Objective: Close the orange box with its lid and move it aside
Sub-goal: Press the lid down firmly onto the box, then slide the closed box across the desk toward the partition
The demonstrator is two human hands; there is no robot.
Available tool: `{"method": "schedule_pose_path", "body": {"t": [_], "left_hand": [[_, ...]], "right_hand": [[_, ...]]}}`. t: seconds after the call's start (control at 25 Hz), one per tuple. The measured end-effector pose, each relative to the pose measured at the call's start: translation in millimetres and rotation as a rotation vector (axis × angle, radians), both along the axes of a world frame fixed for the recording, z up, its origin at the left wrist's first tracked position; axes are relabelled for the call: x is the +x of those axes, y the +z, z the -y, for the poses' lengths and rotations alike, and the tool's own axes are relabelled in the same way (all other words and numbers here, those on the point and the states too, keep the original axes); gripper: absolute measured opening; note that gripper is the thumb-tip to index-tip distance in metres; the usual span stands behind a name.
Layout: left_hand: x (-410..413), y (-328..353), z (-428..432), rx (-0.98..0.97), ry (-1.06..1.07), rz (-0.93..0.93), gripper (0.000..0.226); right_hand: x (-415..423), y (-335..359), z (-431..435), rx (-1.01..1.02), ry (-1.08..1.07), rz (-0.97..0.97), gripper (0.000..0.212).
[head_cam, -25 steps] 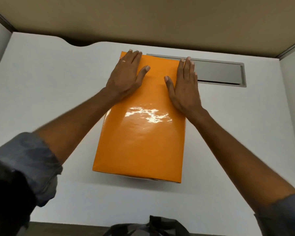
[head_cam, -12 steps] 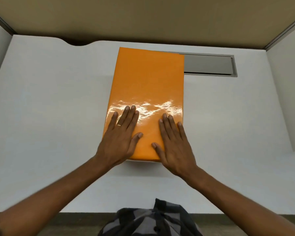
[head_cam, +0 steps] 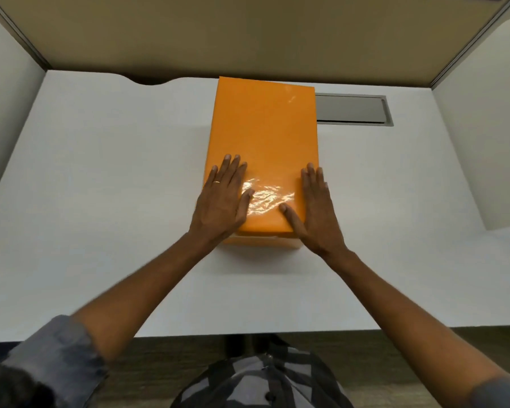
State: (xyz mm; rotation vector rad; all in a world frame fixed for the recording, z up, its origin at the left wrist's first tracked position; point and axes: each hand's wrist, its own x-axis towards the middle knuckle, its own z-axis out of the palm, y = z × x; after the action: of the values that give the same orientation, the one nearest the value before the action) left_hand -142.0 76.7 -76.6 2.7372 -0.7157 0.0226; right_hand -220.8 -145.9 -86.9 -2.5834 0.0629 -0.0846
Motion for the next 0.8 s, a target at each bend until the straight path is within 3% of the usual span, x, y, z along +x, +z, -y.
{"method": "schedule_pose_path", "body": {"t": [0.12, 0.24, 0.32, 0.56, 0.72, 0.8], "left_hand": [[-12, -1, -31, -0.247, 0.227, -0.146, 0.068], [-21, 3, -63, -0.722, 0.529, -0.684, 0.057], [-23, 3, -77, -0.993, 0.551, -0.952, 0.043], [-35, 12, -82, -1.004, 0.486, -0.961, 0.063], [-36, 20, -74, -0.907, 0.489, -1.000, 0.064], [-35, 22, -68, -0.867, 0.522, -0.978, 0.062]], "right_hand": [[-26, 4, -2, 0.430, -0.313, -0.105, 0.082], [-50, 8, 0, 0.719, -0.426, -0.216, 0.051], [-53, 13, 4, 0.801, -0.394, -0.230, 0.035], [-46, 24, 18, 0.922, -0.455, -0.355, 0.006], [-39, 30, 27, 0.976, -0.517, -0.458, 0.037], [-38, 31, 26, 1.013, -0.534, -0.468, 0.043]]}}
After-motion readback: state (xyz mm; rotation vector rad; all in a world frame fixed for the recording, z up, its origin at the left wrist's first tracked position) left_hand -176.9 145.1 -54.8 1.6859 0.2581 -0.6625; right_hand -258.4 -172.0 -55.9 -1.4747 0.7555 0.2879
